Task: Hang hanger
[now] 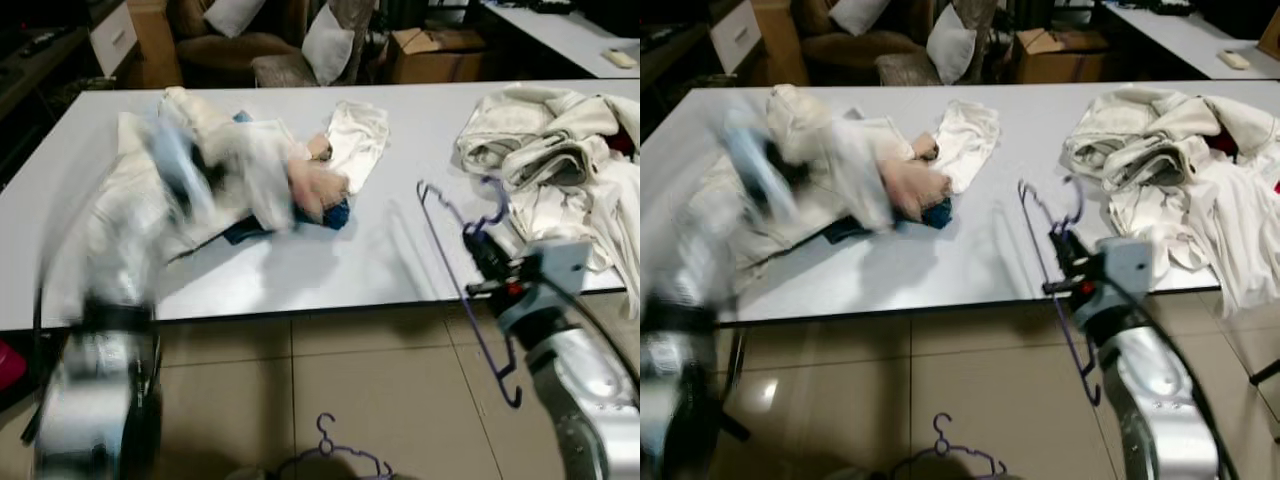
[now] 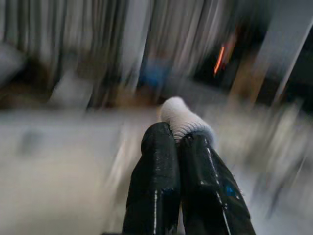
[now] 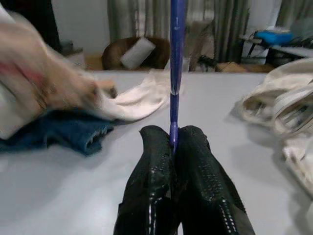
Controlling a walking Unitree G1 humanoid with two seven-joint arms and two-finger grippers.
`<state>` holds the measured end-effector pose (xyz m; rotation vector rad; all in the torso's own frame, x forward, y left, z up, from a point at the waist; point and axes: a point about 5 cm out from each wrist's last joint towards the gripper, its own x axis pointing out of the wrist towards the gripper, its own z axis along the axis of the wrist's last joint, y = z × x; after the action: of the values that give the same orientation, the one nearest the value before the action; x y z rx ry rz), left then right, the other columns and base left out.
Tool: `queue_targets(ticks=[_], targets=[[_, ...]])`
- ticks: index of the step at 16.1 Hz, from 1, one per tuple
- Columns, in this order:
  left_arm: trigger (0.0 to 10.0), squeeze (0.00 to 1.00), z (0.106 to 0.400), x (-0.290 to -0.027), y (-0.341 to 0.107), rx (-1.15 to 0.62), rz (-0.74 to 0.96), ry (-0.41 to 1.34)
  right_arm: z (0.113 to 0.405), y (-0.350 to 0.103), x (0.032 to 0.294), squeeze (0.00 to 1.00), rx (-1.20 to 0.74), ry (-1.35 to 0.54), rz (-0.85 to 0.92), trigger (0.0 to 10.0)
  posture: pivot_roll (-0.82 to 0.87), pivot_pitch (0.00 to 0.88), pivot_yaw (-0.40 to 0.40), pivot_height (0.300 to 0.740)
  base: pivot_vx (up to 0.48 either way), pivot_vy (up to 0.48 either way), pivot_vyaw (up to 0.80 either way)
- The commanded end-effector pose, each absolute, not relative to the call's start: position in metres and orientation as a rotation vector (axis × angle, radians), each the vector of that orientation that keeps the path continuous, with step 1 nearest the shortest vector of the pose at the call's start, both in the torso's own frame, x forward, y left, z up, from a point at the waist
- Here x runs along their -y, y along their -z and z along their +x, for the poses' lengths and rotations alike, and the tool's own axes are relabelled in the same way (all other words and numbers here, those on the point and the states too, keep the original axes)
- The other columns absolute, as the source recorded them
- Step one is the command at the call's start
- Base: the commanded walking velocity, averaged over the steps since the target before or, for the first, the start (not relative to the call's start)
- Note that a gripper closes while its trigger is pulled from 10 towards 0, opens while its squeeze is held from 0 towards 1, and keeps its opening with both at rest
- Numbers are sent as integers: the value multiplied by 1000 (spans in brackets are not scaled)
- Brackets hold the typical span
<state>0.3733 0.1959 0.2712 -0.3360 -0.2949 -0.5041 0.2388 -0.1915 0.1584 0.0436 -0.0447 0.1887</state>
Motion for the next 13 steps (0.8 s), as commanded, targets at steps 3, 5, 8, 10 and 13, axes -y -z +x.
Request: queue_targets(ticks=[3,5,8,10,13], targets=[[0,0,367,-208,-326,474,-489,567,240,-169,191,0,116,-201,97,10000,-145,0,58,740,0,0,0],[0,0,375,-191,-275,174,-173,532,233,-180,178,0,196,-311,213,10000,-148,0,73,740,0,0,0],[0,0,373,-185,-253,11,-1,548,215,-188,166,0,184,-549,333,10000,-151,0,77,740,0,0,0],[0,0,370,-182,-239,-95,186,589,200,-183,152,0,95,-749,325,10000,-151,0,75,740,0,0,0],[0,0,368,-174,-241,-111,194,626,193,-174,146,0,7,-832,303,10000,-149,0,72,740,0,0,0]])
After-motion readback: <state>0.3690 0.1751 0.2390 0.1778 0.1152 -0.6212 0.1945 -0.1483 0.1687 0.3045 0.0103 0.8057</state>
